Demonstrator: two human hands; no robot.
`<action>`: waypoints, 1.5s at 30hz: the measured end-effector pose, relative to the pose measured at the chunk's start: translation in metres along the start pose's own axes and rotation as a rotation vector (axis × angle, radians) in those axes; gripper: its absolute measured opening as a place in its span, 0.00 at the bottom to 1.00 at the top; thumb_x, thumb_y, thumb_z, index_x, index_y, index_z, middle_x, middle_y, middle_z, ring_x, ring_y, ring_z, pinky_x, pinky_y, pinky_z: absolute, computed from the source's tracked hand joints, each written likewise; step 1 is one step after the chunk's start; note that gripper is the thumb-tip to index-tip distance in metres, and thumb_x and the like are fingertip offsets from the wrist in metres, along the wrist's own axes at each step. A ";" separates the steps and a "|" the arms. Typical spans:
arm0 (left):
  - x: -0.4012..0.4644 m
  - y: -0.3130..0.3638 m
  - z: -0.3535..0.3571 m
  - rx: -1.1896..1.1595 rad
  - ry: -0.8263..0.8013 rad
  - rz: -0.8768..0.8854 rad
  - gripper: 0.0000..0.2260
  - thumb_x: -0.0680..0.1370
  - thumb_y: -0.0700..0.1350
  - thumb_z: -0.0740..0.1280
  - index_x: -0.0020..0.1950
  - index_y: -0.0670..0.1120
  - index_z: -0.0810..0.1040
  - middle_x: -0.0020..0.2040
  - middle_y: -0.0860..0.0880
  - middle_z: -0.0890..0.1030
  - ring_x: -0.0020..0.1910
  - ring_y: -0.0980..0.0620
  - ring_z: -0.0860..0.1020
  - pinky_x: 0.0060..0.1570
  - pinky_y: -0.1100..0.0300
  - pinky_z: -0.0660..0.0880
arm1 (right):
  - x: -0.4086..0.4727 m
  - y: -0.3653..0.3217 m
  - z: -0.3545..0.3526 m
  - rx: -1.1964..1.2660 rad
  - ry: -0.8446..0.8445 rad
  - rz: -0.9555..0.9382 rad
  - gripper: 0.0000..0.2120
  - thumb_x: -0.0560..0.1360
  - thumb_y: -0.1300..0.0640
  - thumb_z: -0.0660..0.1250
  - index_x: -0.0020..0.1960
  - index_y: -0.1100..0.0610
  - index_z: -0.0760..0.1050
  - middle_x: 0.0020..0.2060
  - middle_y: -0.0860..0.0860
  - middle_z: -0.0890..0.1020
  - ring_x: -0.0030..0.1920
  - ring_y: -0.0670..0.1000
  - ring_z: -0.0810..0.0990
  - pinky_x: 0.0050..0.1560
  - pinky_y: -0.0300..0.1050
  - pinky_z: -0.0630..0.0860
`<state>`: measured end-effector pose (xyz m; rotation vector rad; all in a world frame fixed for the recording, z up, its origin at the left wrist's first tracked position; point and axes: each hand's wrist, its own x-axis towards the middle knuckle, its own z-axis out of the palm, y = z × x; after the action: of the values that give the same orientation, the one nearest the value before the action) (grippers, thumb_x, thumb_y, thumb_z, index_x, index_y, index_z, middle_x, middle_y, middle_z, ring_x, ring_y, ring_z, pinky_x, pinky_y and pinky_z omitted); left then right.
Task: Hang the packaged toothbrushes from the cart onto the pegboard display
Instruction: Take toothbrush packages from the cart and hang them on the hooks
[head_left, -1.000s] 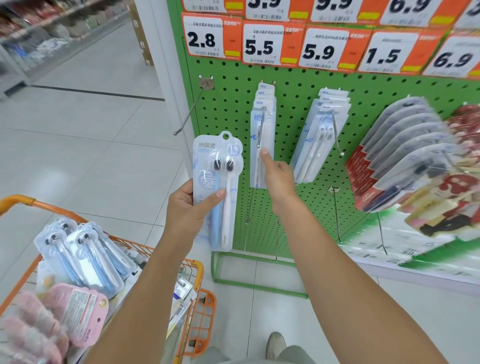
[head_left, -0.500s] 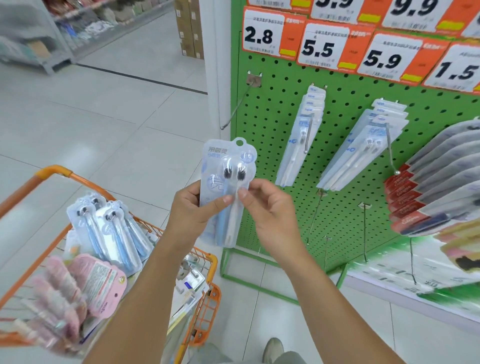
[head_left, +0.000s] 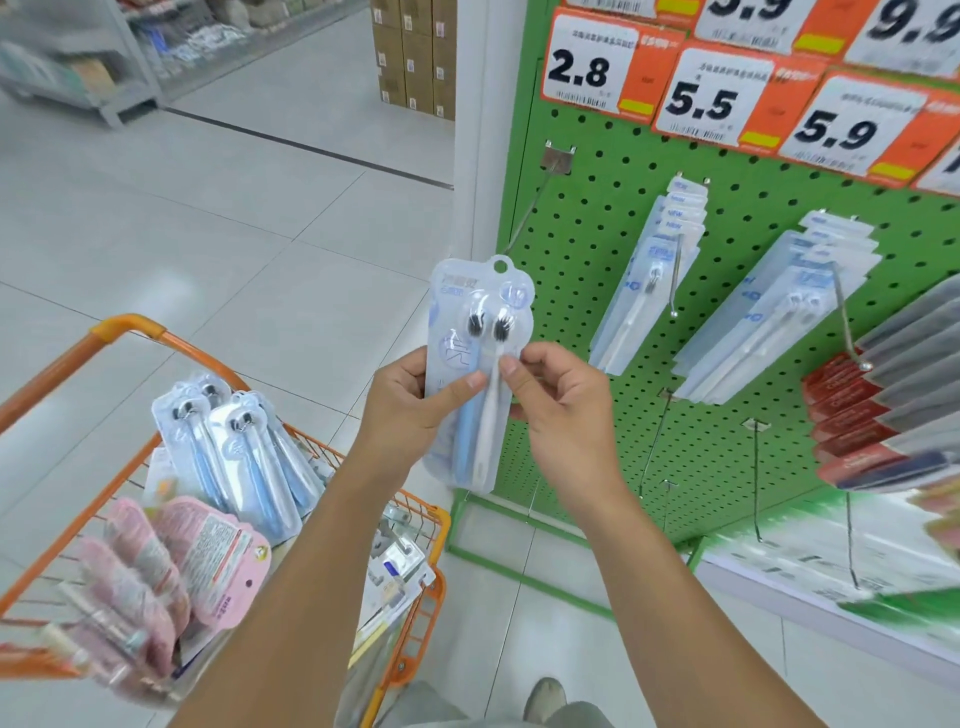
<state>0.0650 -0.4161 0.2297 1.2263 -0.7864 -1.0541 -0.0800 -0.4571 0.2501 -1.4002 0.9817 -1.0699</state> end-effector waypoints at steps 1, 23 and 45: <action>0.001 0.000 0.000 0.006 -0.003 -0.005 0.16 0.68 0.47 0.76 0.54 0.44 0.84 0.50 0.45 0.87 0.47 0.49 0.84 0.48 0.56 0.80 | 0.000 0.000 0.001 0.001 0.005 0.006 0.06 0.79 0.60 0.70 0.44 0.54 0.80 0.39 0.59 0.82 0.40 0.52 0.77 0.41 0.63 0.79; 0.067 0.002 0.007 0.375 0.162 -0.114 0.25 0.77 0.58 0.70 0.71 0.50 0.71 0.65 0.53 0.75 0.63 0.53 0.75 0.62 0.55 0.73 | 0.103 0.014 0.016 0.000 0.365 0.138 0.05 0.80 0.55 0.68 0.48 0.54 0.82 0.40 0.48 0.83 0.41 0.47 0.79 0.47 0.43 0.81; -0.111 -0.102 -0.227 0.225 0.842 -0.461 0.07 0.78 0.47 0.71 0.53 0.46 0.80 0.48 0.50 0.83 0.44 0.49 0.81 0.36 0.60 0.76 | -0.062 0.164 0.195 -0.347 -0.403 0.507 0.08 0.75 0.56 0.74 0.52 0.57 0.80 0.45 0.50 0.82 0.47 0.51 0.81 0.52 0.49 0.78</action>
<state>0.2138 -0.2338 0.0925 1.9093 0.0443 -0.6913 0.0911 -0.3631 0.0753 -1.4545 1.1656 -0.2355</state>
